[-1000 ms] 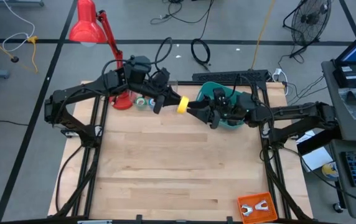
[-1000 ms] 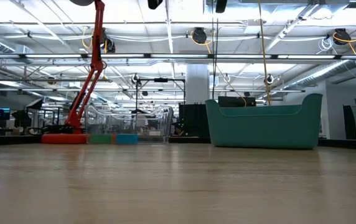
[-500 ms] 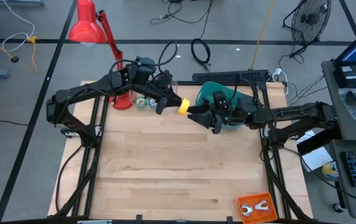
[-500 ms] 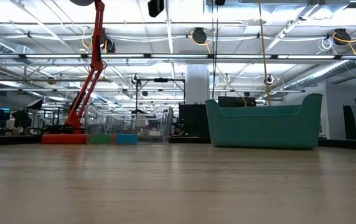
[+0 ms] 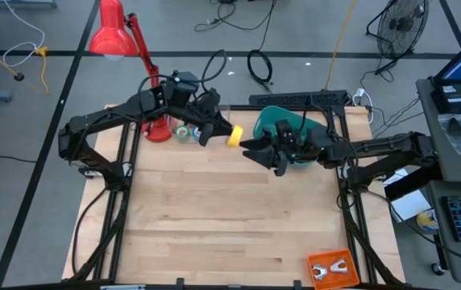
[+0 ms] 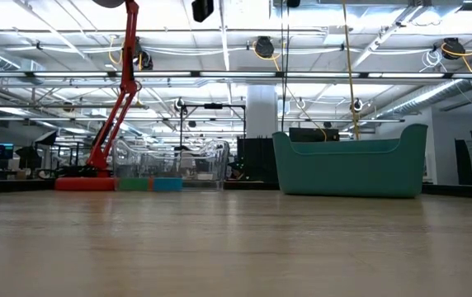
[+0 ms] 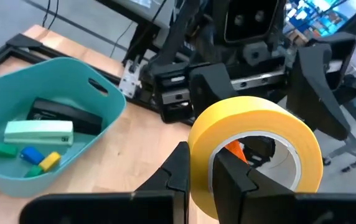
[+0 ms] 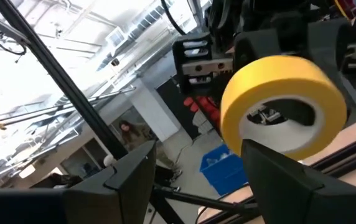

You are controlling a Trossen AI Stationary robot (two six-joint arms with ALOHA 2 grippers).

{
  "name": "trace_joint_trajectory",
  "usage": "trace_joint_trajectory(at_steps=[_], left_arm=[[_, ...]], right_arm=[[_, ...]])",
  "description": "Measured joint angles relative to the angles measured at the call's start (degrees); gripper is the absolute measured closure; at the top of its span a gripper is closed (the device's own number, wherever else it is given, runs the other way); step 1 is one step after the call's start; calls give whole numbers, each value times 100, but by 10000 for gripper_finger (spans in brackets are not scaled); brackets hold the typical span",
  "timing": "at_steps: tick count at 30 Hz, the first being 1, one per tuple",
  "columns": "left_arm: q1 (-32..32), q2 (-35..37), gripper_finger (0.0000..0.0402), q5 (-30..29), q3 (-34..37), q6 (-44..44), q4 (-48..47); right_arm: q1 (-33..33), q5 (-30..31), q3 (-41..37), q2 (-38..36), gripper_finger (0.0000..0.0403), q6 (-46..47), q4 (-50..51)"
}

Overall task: Pick and place Stapler, Stapler remover, tape
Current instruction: Put the yellow tape into the transparent bin

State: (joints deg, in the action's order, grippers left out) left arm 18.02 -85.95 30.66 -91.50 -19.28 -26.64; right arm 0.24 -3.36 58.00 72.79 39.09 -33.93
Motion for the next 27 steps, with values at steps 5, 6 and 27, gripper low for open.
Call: trace_joint_trajectory(at_steps=[5, 6, 27], left_arm=[[-32, -2, 364, -27, 0, -80, 92], [-64, -22, 364, -28, 0, -80, 117], [-424, -263, 364, -567, -11, -174, 371]], right_arm=[[-27, 15, -2, -2, 175, -48, 0], [-31, 20, -4, -2, 175, -68, 7], [-104, 179, -20, -4, 174, -68, 75]])
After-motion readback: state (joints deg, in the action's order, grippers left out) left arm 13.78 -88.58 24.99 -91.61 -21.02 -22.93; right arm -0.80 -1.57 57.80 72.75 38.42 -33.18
